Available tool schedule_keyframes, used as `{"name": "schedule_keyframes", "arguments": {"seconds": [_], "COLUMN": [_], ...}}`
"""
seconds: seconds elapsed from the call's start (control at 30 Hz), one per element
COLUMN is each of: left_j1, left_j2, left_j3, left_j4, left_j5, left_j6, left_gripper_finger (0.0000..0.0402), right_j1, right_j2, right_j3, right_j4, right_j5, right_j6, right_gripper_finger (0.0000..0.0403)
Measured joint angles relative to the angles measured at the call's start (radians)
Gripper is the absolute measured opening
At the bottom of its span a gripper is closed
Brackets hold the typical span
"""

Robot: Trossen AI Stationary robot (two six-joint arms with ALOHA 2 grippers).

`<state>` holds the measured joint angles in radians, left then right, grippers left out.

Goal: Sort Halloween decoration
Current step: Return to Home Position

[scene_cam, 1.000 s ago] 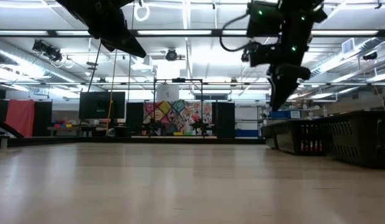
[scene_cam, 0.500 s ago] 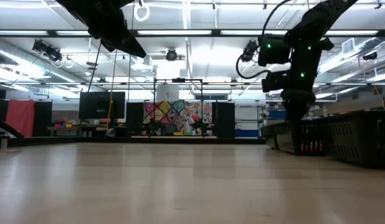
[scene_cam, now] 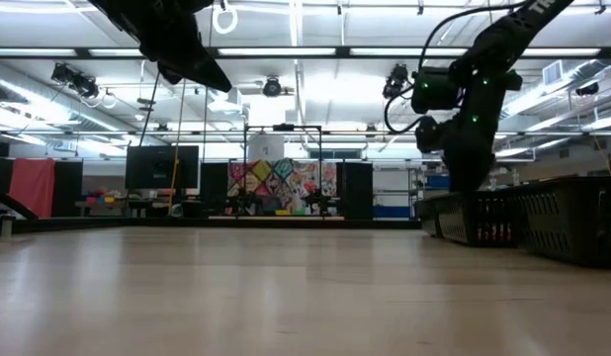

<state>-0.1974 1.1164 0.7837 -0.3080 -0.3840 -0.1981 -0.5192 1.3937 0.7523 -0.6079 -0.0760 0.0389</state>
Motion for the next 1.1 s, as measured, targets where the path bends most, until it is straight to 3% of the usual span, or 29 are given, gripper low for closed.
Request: {"name": "schedule_keyframes", "arguments": {"seconds": [0.2, 0.5, 0.77, 1.1], "left_j1": [0.000, 0.032, 0.105, 0.169], "left_j2": [-0.050, -0.338, -0.654, -0.955], "left_j3": [0.000, -0.133, -0.370, -0.520], "left_j4": [0.012, 0.008, 0.061, 0.069], "left_j5": [0.055, 0.056, 0.044, -0.044], "left_j6": [-0.034, -0.063, -0.226, -0.344], "left_gripper_finger": [0.0000, 0.0000, 0.0000, 0.0000], "right_j1": [-0.022, -0.022, -0.022, -0.022], "right_j2": [-0.069, -0.470, -0.774, -1.148], "right_j3": [0.038, -0.012, -0.051, -0.246], "right_j4": [-0.056, -0.011, 0.049, 0.229], "right_j5": [-0.078, 0.025, 0.084, 0.136], "right_j6": [0.064, 0.175, 0.252, 0.414], "right_gripper_finger": [0.0181, 0.0174, 0.0172, 0.0171]}}
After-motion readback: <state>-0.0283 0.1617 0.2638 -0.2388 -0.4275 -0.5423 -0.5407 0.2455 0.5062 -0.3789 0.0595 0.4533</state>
